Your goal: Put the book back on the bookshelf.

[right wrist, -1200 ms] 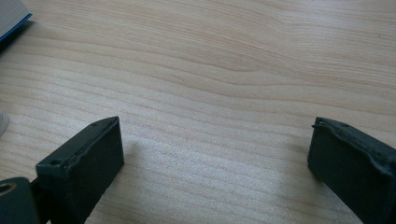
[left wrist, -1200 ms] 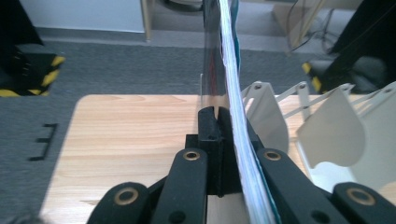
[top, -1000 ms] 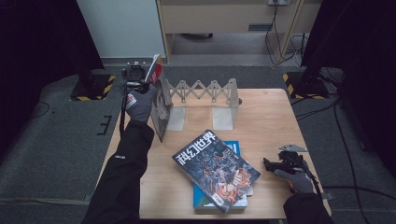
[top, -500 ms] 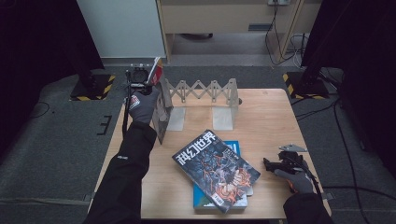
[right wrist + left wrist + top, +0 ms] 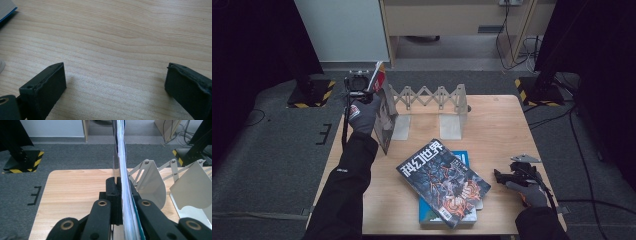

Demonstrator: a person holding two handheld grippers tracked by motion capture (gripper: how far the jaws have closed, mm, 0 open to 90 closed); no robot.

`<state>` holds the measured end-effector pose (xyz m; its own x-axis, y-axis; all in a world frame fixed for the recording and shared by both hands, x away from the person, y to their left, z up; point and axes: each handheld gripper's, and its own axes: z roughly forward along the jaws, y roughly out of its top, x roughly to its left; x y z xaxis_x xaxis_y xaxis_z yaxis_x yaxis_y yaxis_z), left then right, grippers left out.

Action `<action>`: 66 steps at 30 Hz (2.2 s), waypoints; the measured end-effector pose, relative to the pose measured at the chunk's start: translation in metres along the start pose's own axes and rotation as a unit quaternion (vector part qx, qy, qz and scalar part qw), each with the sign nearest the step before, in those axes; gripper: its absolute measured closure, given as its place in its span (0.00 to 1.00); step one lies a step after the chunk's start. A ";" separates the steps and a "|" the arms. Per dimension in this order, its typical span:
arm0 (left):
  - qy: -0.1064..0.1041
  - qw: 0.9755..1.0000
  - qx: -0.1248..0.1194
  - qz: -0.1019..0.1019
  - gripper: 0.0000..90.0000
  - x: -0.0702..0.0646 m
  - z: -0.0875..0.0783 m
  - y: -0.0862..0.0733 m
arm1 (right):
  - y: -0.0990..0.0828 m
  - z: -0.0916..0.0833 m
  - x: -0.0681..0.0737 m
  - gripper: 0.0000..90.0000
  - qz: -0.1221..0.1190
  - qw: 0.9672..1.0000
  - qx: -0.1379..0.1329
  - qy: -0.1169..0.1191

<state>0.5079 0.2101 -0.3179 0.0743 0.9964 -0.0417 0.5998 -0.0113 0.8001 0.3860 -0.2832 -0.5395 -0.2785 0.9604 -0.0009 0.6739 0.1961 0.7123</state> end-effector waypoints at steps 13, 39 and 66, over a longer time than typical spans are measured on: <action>0.000 1.000 -0.009 0.010 0.95 0.001 -0.002 -0.002 | 0.000 0.000 0.000 0.04 0.000 1.000 0.000 0.000; -0.025 0.999 -0.030 0.034 0.77 -0.007 -0.008 -0.003 | 0.000 0.000 0.001 0.04 0.002 1.000 0.000 -0.001; -0.130 0.985 -0.115 -0.011 0.51 0.017 -0.055 -0.022 | 0.003 0.004 0.001 0.00 0.010 1.000 0.006 -0.007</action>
<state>0.4523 0.2320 -0.3029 0.2832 0.9404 -0.1886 0.4101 0.0590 0.9101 0.3901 -0.2808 -0.5399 -0.2563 0.9666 0.0034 0.6866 0.1796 0.7045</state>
